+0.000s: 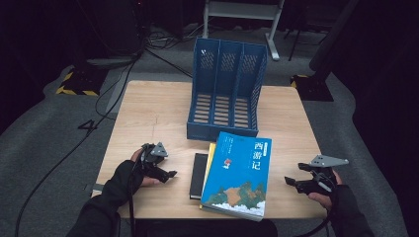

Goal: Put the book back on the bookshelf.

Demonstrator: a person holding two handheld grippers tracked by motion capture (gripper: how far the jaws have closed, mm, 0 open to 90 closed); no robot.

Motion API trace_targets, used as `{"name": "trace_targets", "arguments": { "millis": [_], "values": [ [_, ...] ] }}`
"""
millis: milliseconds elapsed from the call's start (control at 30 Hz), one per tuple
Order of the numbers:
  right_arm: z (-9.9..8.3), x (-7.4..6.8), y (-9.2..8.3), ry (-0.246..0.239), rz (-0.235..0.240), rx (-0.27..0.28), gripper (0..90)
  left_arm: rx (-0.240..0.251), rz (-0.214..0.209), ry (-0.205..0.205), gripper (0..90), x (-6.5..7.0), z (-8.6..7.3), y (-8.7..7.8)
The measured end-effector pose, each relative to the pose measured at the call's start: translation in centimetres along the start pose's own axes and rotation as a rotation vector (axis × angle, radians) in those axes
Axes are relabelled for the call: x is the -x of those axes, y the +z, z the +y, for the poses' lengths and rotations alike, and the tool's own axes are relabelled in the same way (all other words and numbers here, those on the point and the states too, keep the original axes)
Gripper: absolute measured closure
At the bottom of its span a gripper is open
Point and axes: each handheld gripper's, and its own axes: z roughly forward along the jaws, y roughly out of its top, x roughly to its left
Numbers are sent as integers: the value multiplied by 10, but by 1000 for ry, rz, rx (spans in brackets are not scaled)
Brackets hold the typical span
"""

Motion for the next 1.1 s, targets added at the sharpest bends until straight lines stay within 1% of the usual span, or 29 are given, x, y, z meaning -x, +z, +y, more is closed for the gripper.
{"name": "trace_targets", "arguments": {
  "millis": [67,100,133,167,200,233,267,300,367,400,433,467,500,533,567,633,667,700,733,800,833,867,900,967,1033,1100],
  "values": [
    [2,-2,-3,-1,3,3,178,0,0,6,176,2,1,0],
    [4,-3,-4,-3,9,6,178,1,6,21,176,4,3,0],
    [7,-5,-8,4,22,23,186,8,11,29,185,5,4,0],
    [12,-9,-12,4,38,29,205,16,5,27,186,6,8,-1],
    [14,-11,-13,-1,46,30,204,24,-2,25,186,6,10,-1],
    [17,-15,-15,-9,52,25,205,27,0,26,187,6,13,0],
    [17,-15,-15,-9,52,25,205,27,0,26,187,6,13,0],
    [23,-23,-16,-42,63,8,206,27,5,36,188,7,18,0],
    [28,-28,-18,-55,69,4,208,36,12,47,193,8,23,0],
    [28,-28,-18,-55,69,4,208,36,12,47,200,8,23,0],
    [34,-35,-18,-67,78,-10,210,45,23,55,201,9,27,0],
    [36,-37,-18,-70,90,-12,211,43,15,56,202,9,29,1],
    [36,-37,-18,-70,90,-12,211,43,15,56,202,9,29,1],
    [39,-40,-17,-77,109,-15,211,47,21,62,202,10,32,2],
    [43,-45,-16,-87,115,-27,211,53,18,64,202,10,35,2],
    [48,-50,-14,-95,133,-33,211,68,12,65,202,11,42,3],
    [51,-53,-13,-106,140,-34,211,70,21,70,202,12,44,3],
    [53,-55,-13,-107,141,-34,211,69,18,77,203,13,48,4],
    [56,-58,-11,-113,143,-38,211,84,20,84,202,14,53,4],
    [59,-62,-10,-124,166,-39,208,100,24,88,205,15,58,5],
    [60,-63,-10,-128,166,-41,207,98,20,96,206,15,60,6],
    [61,-65,-10,-128,165,-44,208,102,26,107,208,17,64,7],
    [62,-67,-10,-127,177,-47,208,106,34,114,209,18,66,8],
    [65,-70,-9,-135,186,-56,208,102,18,122,210,20,71,11],
    [68,-72,-7,-140,184,-70,211,100,24,127,215,21,73,12],
    [70,-75,-6,-143,188,-75,211,110,21,121,217,21,76,13]
  ]
}}
